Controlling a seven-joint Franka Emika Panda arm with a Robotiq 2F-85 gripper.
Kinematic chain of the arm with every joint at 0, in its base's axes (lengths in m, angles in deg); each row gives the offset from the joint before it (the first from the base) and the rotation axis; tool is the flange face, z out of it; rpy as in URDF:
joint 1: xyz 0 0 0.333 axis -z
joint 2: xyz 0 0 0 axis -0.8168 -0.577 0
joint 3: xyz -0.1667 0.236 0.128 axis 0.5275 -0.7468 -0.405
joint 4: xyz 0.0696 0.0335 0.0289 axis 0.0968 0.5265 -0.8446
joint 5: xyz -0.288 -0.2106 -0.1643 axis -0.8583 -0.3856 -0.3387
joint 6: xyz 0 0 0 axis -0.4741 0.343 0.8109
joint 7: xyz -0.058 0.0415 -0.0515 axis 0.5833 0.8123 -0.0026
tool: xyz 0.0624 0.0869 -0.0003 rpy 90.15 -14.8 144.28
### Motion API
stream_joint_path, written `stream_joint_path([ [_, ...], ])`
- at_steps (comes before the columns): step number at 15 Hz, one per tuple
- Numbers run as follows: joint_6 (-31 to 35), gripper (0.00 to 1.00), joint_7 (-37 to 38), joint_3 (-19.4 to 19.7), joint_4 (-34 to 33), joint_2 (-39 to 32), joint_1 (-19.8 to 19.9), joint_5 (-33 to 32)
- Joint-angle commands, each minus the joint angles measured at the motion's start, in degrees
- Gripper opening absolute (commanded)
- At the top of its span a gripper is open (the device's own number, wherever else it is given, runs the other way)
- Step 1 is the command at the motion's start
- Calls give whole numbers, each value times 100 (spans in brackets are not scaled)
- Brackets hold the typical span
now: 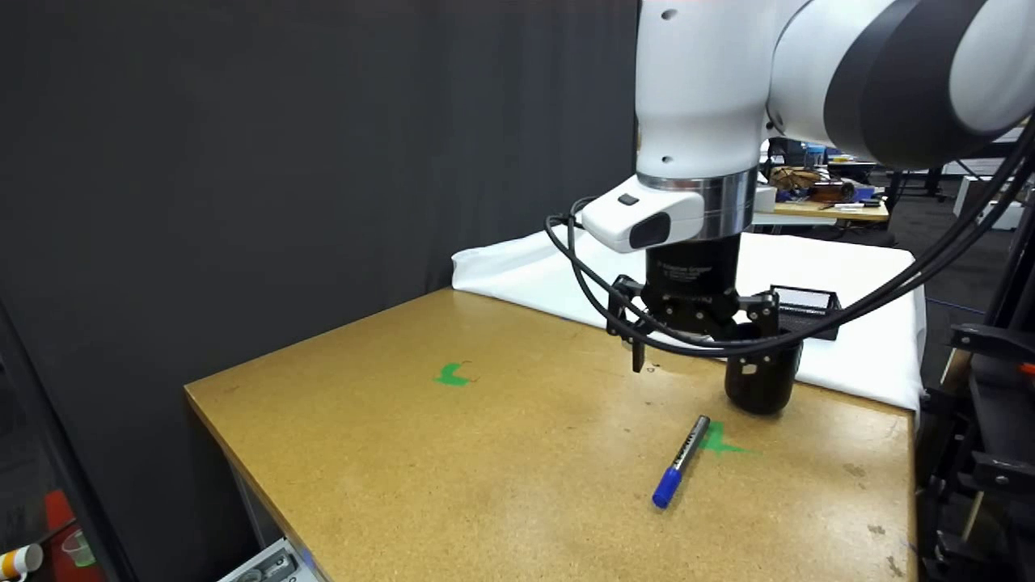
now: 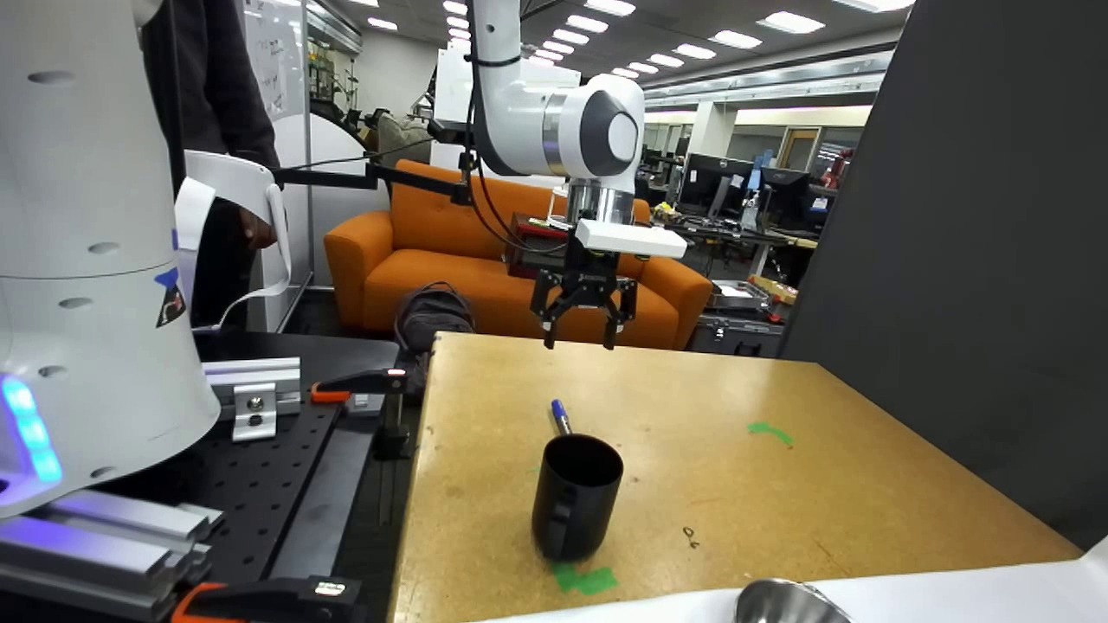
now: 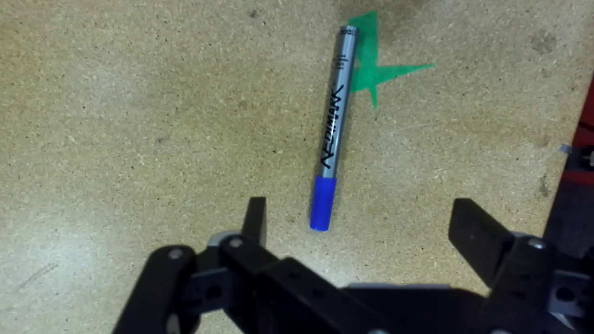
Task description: Put the marker in the black cup
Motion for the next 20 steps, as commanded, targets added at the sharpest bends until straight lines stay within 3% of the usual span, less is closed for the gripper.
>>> stream_joint_path([
  [1,-51,100,201,-110,-220,-462,114,-132],
  [8,352,100,501,44,-462,-1076,-9,-435],
  [12,186,100,365,-157,-431,-1047,119,-272],
  [18,187,100,365,-158,-439,-1047,122,-271],
  [20,191,100,604,-47,-504,-1135,-47,-377],
])
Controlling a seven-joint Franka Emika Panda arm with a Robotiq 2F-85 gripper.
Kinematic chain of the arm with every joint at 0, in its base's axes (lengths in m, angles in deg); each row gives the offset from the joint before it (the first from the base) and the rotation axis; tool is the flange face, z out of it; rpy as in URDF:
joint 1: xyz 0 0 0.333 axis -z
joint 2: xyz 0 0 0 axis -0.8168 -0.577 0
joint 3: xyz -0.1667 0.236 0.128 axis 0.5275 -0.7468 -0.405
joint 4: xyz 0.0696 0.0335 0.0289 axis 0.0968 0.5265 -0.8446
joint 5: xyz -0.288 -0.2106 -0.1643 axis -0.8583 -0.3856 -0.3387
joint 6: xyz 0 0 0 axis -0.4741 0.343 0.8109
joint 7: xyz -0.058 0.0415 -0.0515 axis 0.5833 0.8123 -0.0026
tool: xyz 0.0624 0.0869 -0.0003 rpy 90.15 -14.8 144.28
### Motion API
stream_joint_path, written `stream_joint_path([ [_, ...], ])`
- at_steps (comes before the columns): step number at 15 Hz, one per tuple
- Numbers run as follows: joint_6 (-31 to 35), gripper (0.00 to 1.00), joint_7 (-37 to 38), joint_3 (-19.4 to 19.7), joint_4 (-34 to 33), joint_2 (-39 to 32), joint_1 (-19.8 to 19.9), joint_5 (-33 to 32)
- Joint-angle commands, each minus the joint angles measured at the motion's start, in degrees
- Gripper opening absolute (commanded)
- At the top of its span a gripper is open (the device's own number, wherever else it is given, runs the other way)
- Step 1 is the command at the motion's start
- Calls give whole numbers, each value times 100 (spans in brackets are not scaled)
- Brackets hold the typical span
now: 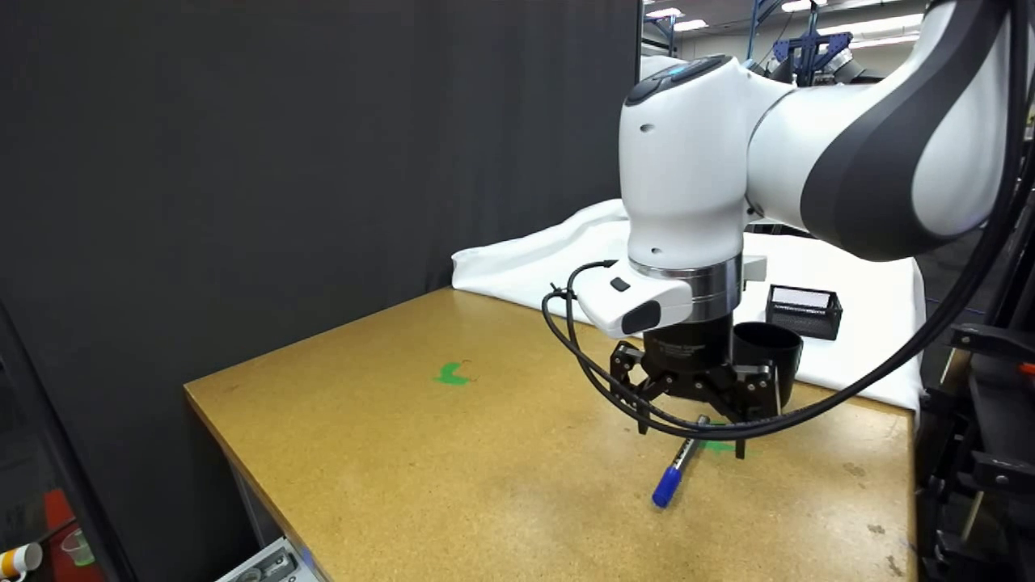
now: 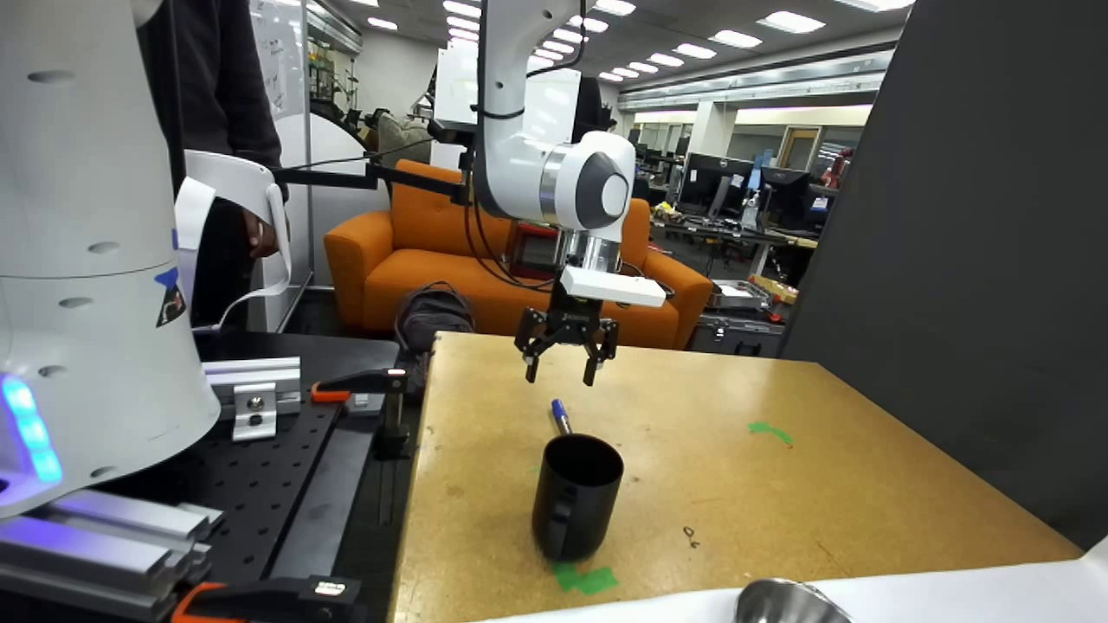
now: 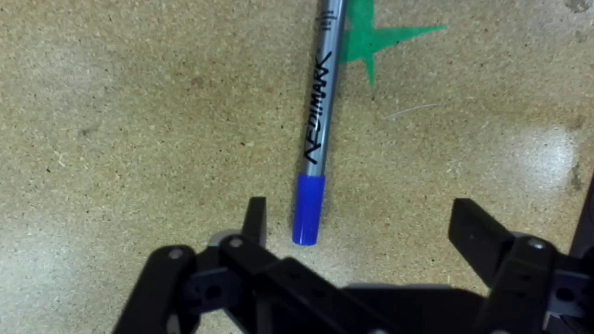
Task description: Put the marker in the black cup
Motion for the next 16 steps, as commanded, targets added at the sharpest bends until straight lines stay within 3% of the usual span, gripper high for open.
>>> stream_joint_path([
  [1,17,100,385,45,-76,-114,-97,-235],
  [4,292,100,878,232,-63,-212,-295,-555],
  [8,834,100,2095,865,-313,-524,-817,-1798],
  [11,792,100,2851,943,-526,-753,-881,-2510],
  [12,866,100,2896,1203,-551,-814,-1158,-2439],
  [13,849,100,3059,1272,-605,-888,-1210,-2539],
  [14,710,100,3320,1113,-694,-951,-1005,-2871],
  [15,808,100,3289,1435,-711,-1013,-1345,-2710],
  [16,787,100,3410,1472,-766,-1074,-1363,-2785],
])
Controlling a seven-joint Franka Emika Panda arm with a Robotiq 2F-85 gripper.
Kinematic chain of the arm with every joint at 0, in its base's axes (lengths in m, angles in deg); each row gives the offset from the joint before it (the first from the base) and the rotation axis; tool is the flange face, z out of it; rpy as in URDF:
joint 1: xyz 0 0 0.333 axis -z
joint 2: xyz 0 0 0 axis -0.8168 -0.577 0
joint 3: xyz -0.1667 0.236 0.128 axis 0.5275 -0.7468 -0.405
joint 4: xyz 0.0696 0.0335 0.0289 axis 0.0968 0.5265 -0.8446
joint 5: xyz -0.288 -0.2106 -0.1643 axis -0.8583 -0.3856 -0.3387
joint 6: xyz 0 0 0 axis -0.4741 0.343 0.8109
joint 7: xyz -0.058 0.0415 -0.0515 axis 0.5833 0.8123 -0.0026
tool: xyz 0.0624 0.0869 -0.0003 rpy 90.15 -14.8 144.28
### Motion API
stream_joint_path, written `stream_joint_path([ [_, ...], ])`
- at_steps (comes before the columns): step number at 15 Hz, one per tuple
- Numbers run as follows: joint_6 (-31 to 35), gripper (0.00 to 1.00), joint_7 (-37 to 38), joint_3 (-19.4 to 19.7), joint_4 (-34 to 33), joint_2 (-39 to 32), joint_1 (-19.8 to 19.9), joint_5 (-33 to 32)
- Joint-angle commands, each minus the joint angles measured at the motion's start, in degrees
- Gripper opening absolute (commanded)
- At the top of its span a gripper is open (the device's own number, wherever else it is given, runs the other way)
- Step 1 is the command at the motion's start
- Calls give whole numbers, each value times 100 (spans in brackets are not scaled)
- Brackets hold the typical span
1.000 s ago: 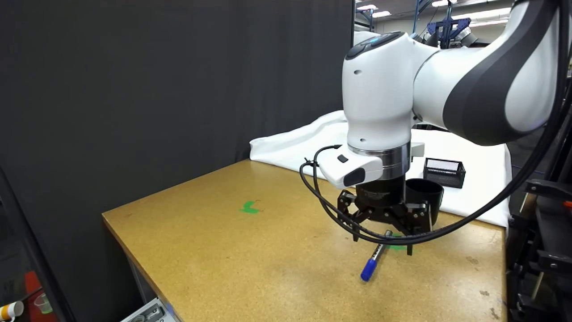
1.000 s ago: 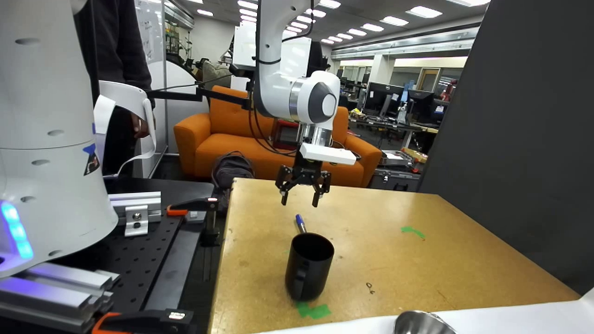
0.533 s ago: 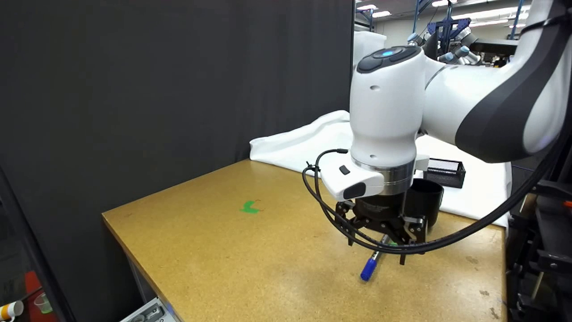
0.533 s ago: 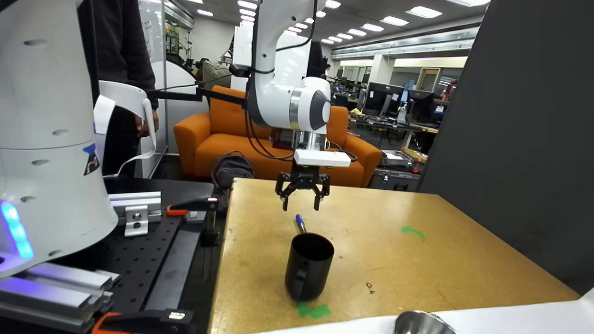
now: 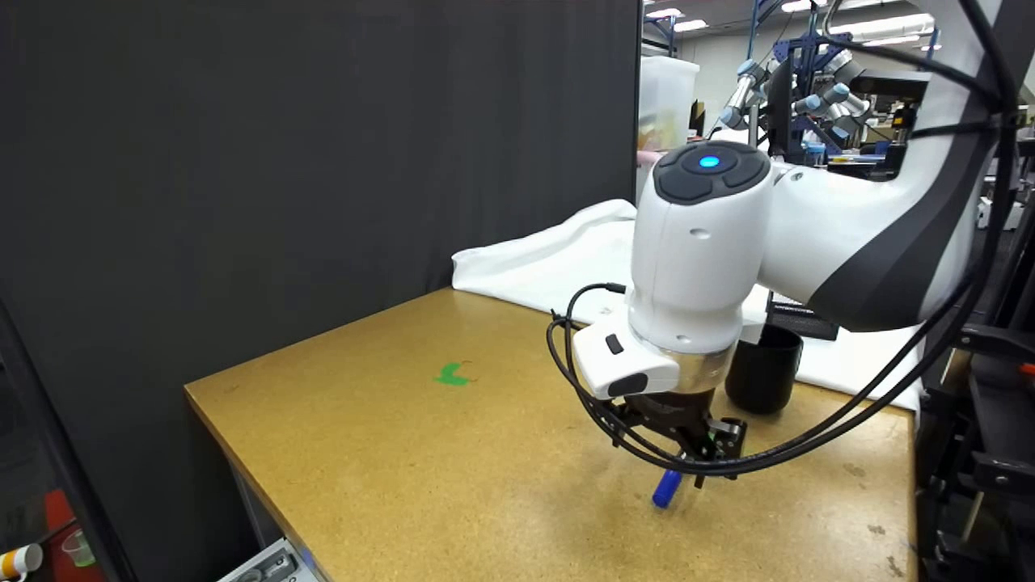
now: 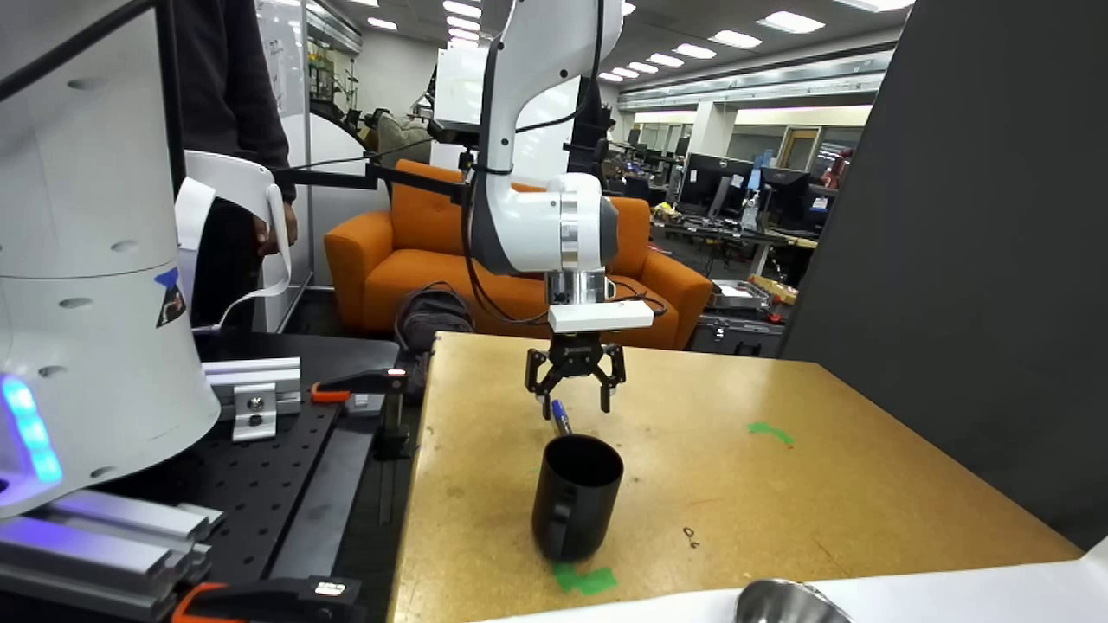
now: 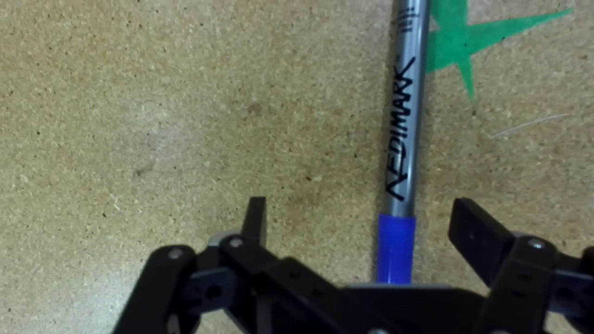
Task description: Put the marker in the black cup
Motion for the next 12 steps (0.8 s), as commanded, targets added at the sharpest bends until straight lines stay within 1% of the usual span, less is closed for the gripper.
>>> stream_joint_path([
  [1,-114,75,584,90,-270,-222,-4,-610],
  [2,-146,74,652,82,-301,-261,17,-690],
  [4,-222,60,764,-36,-294,-258,141,-803],
  [5,-251,58,821,-72,-288,-256,173,-852],
  [7,-352,47,863,-170,-237,-196,252,-878],
  [9,-433,32,840,-285,-212,-172,361,-859],
  [12,-653,10,550,-607,-180,-164,688,-552],
])
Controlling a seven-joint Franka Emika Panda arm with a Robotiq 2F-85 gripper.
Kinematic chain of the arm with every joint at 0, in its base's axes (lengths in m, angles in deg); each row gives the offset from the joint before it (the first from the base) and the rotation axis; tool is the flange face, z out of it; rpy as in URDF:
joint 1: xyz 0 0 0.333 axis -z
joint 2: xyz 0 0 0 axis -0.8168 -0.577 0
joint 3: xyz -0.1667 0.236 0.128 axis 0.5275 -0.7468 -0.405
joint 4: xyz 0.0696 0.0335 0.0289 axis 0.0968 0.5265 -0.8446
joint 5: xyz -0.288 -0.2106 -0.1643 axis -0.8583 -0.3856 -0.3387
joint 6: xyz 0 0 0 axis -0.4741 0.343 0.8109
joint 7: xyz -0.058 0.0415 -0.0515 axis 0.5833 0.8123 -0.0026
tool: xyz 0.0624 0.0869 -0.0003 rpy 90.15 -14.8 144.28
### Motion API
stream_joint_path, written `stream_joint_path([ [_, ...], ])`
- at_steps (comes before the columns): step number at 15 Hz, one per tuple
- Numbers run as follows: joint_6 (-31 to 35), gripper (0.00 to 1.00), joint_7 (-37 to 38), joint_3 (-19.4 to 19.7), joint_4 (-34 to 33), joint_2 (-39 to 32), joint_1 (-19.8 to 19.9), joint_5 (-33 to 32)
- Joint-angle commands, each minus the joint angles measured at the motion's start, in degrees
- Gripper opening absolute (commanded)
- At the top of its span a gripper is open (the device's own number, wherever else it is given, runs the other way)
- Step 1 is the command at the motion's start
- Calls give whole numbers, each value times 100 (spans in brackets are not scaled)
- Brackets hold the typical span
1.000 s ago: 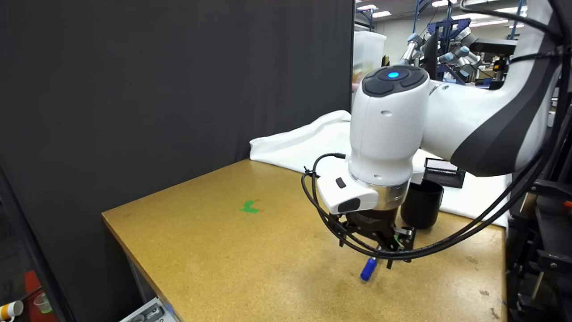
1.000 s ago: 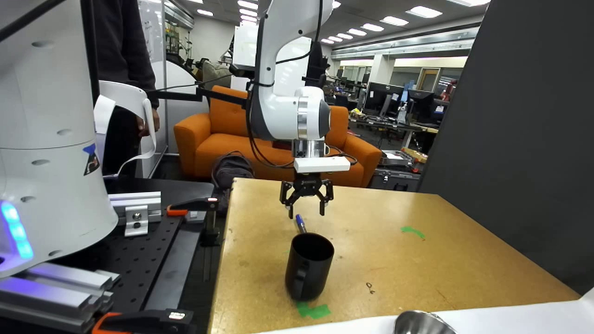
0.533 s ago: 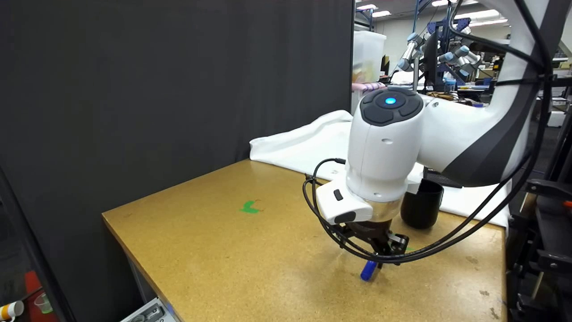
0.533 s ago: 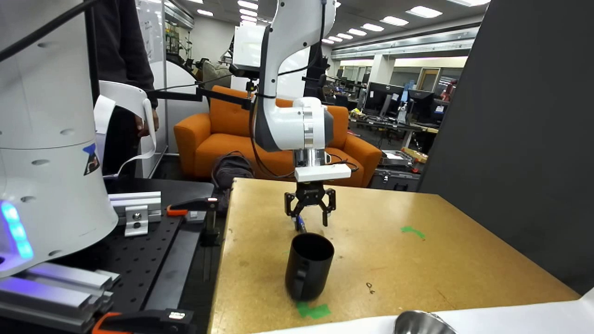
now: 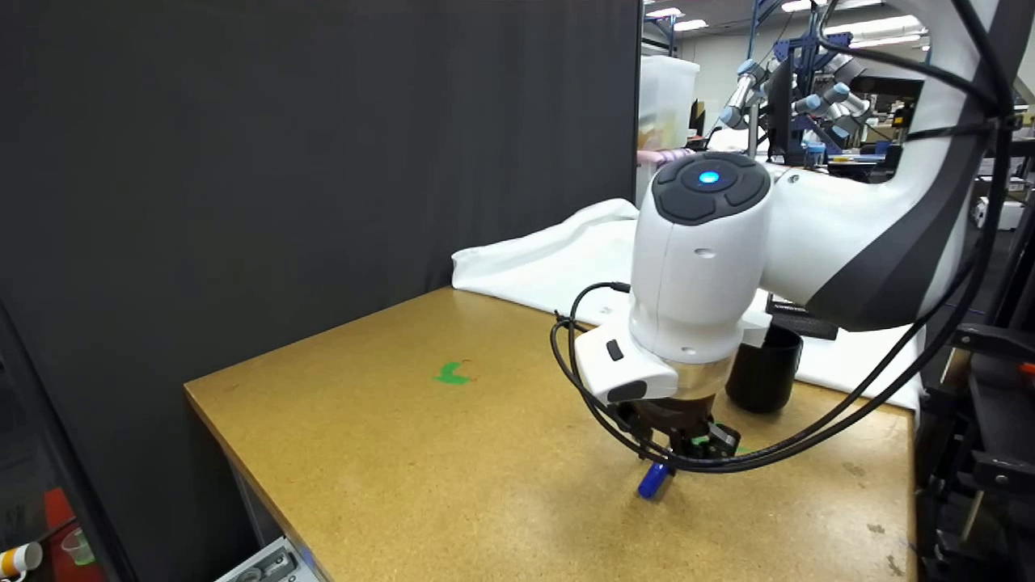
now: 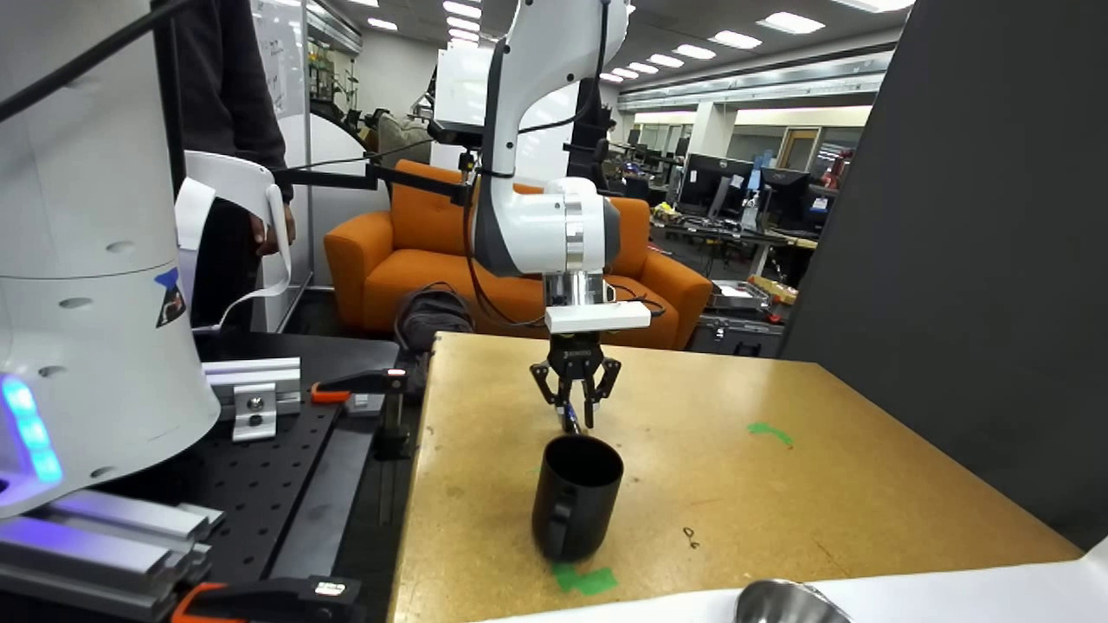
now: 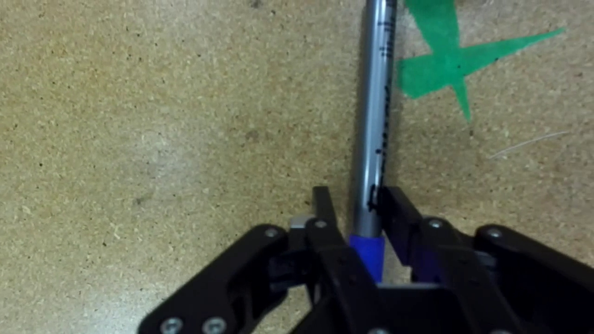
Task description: Put the marker in the black cup
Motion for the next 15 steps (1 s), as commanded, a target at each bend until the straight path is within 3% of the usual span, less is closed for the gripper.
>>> stream_joint_path([
  [1,-250,4,-216,-463,-54,-113,595,126],
  [2,-309,0,-357,-593,-39,-111,753,265],
  [7,-301,4,-1314,-1057,134,85,1578,1005],
  [9,-364,4,-1489,-1151,214,255,1737,1268],
  [15,-689,4,-1339,-1352,263,796,1463,1610],
])
